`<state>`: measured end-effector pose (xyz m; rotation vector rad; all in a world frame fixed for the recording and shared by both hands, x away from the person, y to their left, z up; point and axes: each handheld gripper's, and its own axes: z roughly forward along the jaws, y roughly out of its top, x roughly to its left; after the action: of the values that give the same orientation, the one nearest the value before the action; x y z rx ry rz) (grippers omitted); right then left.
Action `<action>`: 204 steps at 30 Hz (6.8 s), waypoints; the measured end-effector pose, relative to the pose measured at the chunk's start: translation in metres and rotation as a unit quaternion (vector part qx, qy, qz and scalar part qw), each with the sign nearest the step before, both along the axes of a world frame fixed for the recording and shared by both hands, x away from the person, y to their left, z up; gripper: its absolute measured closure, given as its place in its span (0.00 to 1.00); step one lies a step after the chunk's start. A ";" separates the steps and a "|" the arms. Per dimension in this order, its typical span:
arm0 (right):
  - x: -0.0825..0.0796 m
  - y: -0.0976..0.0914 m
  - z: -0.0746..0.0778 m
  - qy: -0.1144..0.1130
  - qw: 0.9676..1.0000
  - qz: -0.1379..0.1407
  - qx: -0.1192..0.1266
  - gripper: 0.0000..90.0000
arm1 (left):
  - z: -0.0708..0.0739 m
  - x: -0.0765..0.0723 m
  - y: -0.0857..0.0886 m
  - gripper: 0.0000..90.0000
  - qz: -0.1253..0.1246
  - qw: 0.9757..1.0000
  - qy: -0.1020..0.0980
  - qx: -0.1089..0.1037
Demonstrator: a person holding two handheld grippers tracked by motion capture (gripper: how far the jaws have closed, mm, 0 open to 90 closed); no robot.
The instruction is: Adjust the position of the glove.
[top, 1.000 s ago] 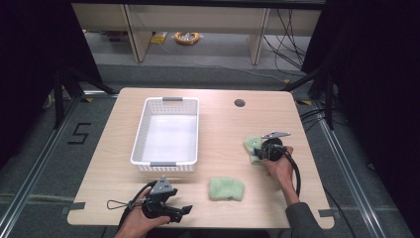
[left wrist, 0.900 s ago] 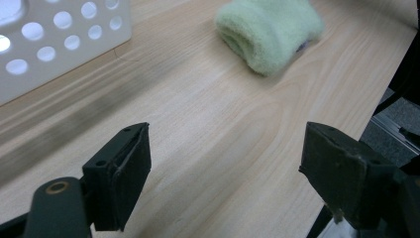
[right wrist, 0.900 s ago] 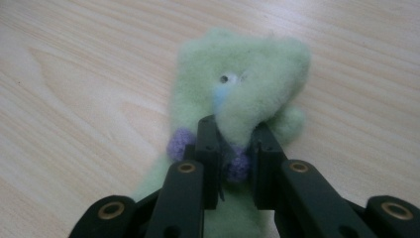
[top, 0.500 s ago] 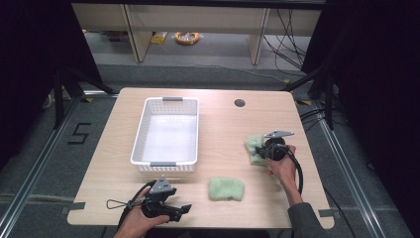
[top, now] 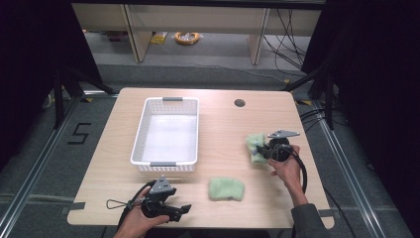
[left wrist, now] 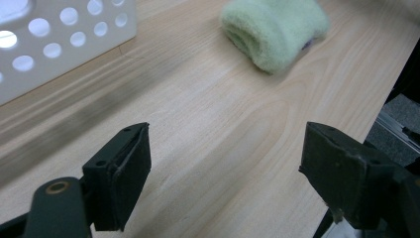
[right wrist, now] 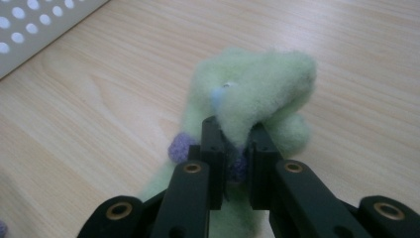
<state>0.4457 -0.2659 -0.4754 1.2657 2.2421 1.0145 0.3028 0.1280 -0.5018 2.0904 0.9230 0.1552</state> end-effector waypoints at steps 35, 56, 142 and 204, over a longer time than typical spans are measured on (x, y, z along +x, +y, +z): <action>-0.056 0.021 0.026 0.006 0.994 0.098 0.043 0.90 | 0.001 0.001 0.001 0.21 0.003 1.000 -0.002 -0.012; -0.092 0.059 0.017 0.025 0.976 0.213 0.039 0.90 | 0.011 0.009 -0.011 0.21 0.002 1.000 -0.017 -0.027; -0.098 0.056 0.009 0.039 0.979 0.184 -0.083 0.96 | 0.008 0.021 -0.084 0.81 -0.061 0.996 -0.002 -0.057; -0.079 0.061 -0.015 0.119 0.986 0.114 0.035 0.59 | -0.010 0.051 -0.074 0.58 0.003 0.991 0.099 -0.092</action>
<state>0.3665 -0.2047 -0.4903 1.2363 2.6033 1.0788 0.3534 0.0544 -0.5119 1.9556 1.0217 -0.1326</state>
